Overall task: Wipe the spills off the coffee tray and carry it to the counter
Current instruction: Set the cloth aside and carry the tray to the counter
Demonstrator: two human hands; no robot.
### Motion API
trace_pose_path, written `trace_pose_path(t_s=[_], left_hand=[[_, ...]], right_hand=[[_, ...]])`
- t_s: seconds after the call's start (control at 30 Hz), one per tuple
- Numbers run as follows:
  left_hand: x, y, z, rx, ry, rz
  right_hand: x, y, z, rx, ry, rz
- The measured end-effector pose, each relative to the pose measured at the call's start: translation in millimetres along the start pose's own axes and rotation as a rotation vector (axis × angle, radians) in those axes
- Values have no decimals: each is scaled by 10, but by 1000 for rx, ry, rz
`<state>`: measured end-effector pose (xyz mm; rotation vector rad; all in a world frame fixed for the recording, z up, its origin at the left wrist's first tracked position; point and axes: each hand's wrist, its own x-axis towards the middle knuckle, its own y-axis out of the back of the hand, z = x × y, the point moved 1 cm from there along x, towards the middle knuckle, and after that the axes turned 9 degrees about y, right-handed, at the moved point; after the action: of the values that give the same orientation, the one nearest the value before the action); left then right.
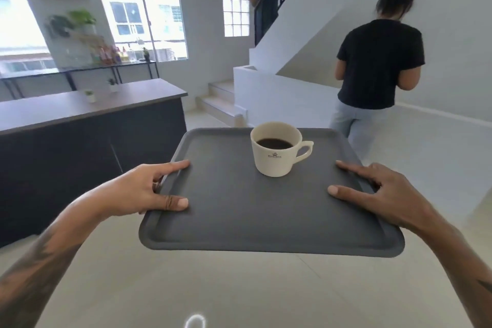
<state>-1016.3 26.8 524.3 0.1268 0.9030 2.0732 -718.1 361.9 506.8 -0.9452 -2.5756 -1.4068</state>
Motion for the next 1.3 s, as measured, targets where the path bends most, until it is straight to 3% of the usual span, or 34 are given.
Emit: trace_pose_path(t_s=[0.33, 0.67, 1.3], left_hand=[[802, 831, -444, -181, 235, 279], [1753, 1820, -1070, -220, 346, 451], [4734, 4568, -2858, -237, 418, 417]], right_hand=[[2766, -978, -51, 116, 265, -287], [4741, -2251, -430, 228, 399, -399], [8570, -4944, -1135, 222, 453, -442]])
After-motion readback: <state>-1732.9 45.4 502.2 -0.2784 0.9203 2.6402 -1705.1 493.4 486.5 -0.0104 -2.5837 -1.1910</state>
